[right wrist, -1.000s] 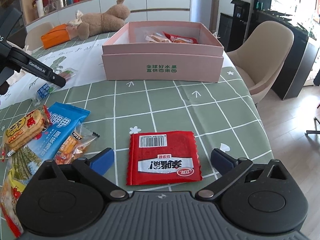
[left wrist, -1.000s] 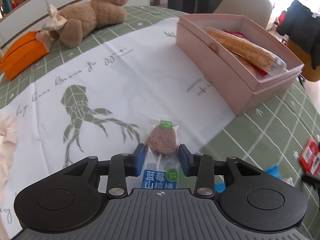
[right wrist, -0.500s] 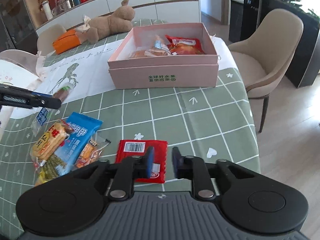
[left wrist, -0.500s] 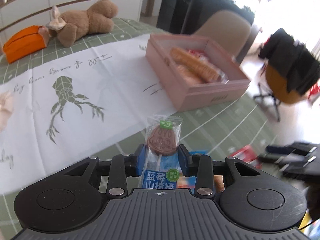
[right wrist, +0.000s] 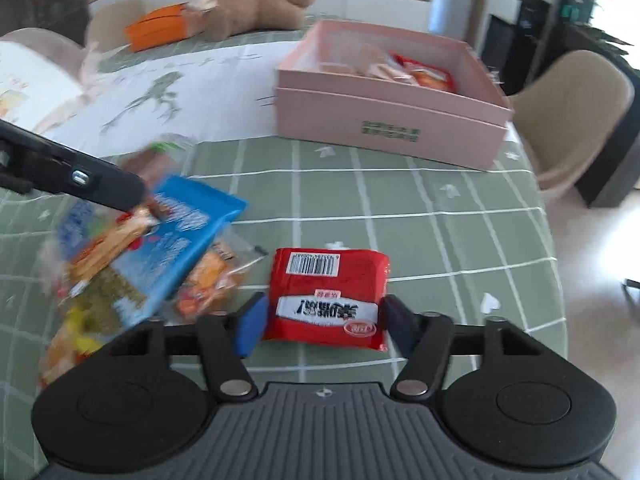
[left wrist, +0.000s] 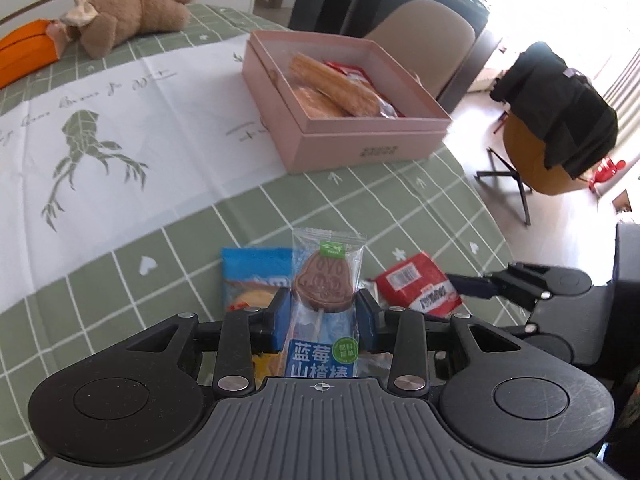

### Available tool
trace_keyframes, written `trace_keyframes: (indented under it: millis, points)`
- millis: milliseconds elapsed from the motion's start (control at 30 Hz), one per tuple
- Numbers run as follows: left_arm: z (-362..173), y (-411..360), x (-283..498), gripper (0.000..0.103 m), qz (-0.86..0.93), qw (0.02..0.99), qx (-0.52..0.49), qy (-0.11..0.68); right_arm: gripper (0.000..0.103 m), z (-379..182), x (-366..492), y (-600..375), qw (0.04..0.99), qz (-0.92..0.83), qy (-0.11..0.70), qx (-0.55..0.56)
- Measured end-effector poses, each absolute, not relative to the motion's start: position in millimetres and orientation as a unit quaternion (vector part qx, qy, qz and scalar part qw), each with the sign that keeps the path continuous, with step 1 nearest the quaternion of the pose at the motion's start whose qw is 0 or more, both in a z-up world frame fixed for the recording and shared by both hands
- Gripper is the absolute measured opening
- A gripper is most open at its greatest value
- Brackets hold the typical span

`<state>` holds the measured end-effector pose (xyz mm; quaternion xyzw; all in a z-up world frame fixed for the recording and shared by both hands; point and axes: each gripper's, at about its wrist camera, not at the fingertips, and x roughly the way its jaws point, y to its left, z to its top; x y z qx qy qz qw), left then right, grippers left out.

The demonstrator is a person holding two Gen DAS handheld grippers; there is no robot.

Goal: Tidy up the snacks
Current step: 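Carry the lollipop and red packet over the pink box while both grippers open to drop them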

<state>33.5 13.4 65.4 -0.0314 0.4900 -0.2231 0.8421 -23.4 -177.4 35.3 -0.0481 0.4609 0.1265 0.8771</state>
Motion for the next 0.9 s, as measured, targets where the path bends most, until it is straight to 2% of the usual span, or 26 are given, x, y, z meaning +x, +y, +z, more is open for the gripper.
trace_keyframes:
  millis: [133,267,400,533,600,667,700,800,900]
  points:
    - [65.9,8.8,29.8,0.040,-0.231,0.840,-0.029,0.490,0.051,44.7,-25.6,-185.9,0.882,0.119,0.452,-0.054]
    - [78.2,10.5,32.5,0.040,-0.242,0.841,-0.057,0.481,0.051,64.8,-22.0,-208.5,0.891,0.107,0.440,-0.014]
    - [129.1,11.9,56.8,0.040,-0.267,0.859,-0.105,0.424,0.051,125.6,-12.8,-238.9,0.922,0.102,0.374,0.025]
    - [196.9,0.8,106.4,0.041,-0.285,0.884,-0.135,0.346,0.052,189.1,15.9,-249.0,0.950,0.099,0.295,0.005]
    - [214.9,-10.0,141.5,0.043,-0.285,0.886,-0.147,0.334,0.052,207.8,43.0,-247.1,0.958,0.096,0.271,-0.007]
    - [209.9,-21.2,182.3,0.042,-0.277,0.878,-0.169,0.352,0.059,212.4,72.5,-244.4,0.959,0.094,0.268,-0.008]
    - [197.5,-27.6,201.2,0.042,-0.270,0.871,-0.176,0.372,0.069,208.9,88.6,-244.1,0.957,0.096,0.275,-0.002]
    - [141.3,-44.7,239.5,0.041,-0.246,0.850,-0.164,0.436,0.071,181.7,123.5,-244.1,0.945,0.081,0.318,0.005]
    - [109.9,-34.6,236.3,0.041,-0.223,0.851,-0.172,0.444,0.071,152.3,121.8,-246.7,0.933,0.073,0.352,0.004]
